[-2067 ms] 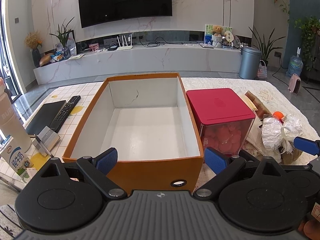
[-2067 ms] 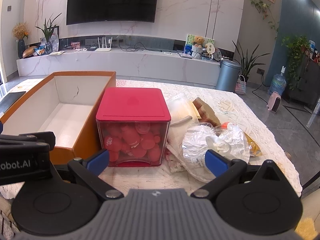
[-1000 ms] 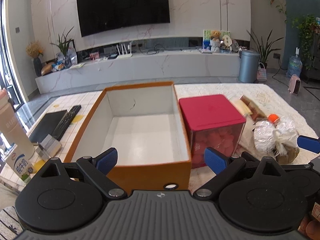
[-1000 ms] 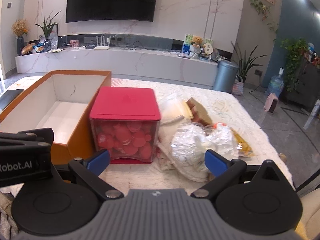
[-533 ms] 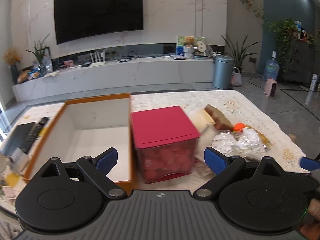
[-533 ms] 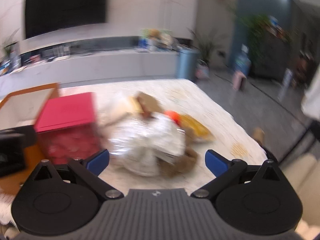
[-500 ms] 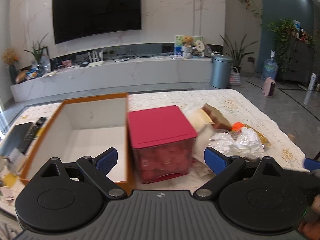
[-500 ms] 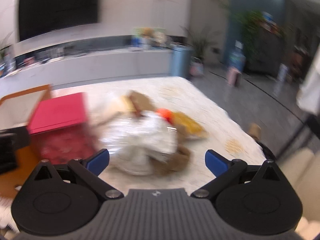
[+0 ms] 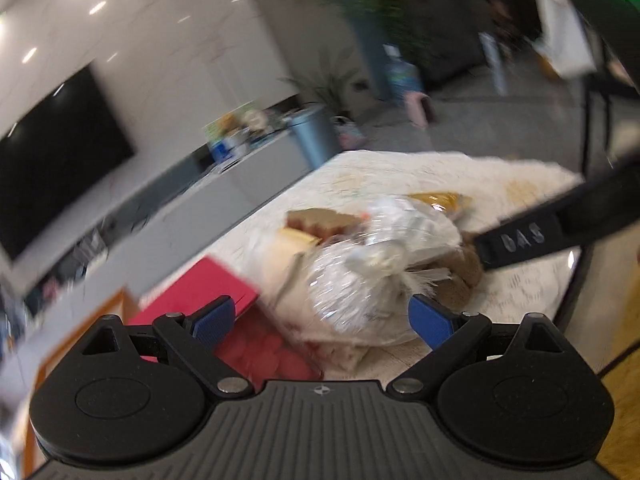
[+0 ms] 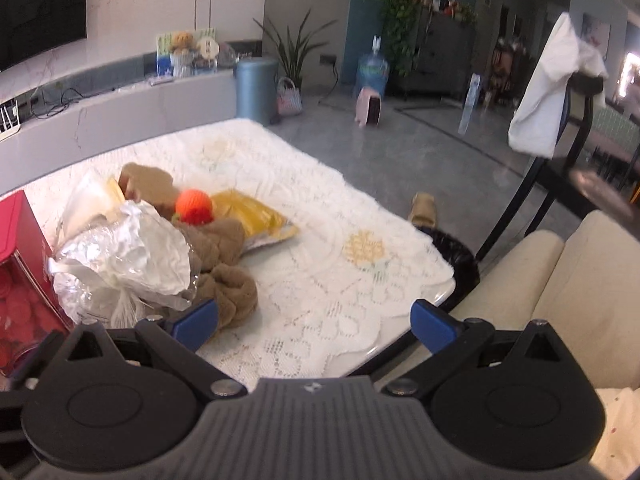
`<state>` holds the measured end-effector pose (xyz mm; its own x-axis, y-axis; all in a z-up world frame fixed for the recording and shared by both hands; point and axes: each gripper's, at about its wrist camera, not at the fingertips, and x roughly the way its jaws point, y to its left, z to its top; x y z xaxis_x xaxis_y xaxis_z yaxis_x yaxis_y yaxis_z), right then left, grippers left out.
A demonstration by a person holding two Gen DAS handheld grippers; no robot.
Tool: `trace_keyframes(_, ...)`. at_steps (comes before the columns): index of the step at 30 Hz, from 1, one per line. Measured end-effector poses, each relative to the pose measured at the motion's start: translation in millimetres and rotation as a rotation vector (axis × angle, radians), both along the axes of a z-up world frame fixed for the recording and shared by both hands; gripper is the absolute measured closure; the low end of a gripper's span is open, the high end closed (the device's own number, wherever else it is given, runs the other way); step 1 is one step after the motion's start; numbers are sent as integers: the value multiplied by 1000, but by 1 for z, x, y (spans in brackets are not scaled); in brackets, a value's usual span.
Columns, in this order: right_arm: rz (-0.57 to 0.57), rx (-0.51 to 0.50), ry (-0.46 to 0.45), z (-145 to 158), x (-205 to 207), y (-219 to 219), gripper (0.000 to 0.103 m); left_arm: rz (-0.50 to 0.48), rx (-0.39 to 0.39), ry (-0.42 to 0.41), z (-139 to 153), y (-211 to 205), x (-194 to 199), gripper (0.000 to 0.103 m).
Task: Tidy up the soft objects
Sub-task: 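Reach the left gripper to the pile and grasp the ribbon-tied plastic bag, then grasp the brown plush slippers with the right gripper while the left gripper holds the bag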
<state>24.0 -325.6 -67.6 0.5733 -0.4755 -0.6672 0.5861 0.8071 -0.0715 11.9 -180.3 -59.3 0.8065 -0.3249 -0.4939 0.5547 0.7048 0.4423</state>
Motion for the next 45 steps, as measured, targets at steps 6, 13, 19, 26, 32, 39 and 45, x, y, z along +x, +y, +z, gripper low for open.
trace_keyframes(6, -178, 99, -58, -5, -9, -29, 3, -160, 124, -20, -15, -19, 17, 0)
trace_keyframes(13, -188, 150, -58, -10, -7, -33, 3, -234, 68, 65, -12, -31, 41, 0)
trace_keyframes(19, -188, 165, -67, -11, -8, -36, 3, -163, 80, 177, -24, -51, 72, 0)
trace_keyframes(26, -177, 173, -75, -13, -8, -37, 3, -72, 5, 212, -19, -45, 86, 31)
trace_keyframes(32, -146, 228, -93, -18, -8, -40, 3, -14, -53, 167, 9, -20, 65, 39)
trace_keyframes(39, -89, 281, -152, -15, -16, -37, 3, 123, -181, 152, 54, 36, 25, 39)
trace_keyframes(45, 80, 239, -99, -10, 4, -16, 8, 223, -377, 251, 61, 79, 14, 39)
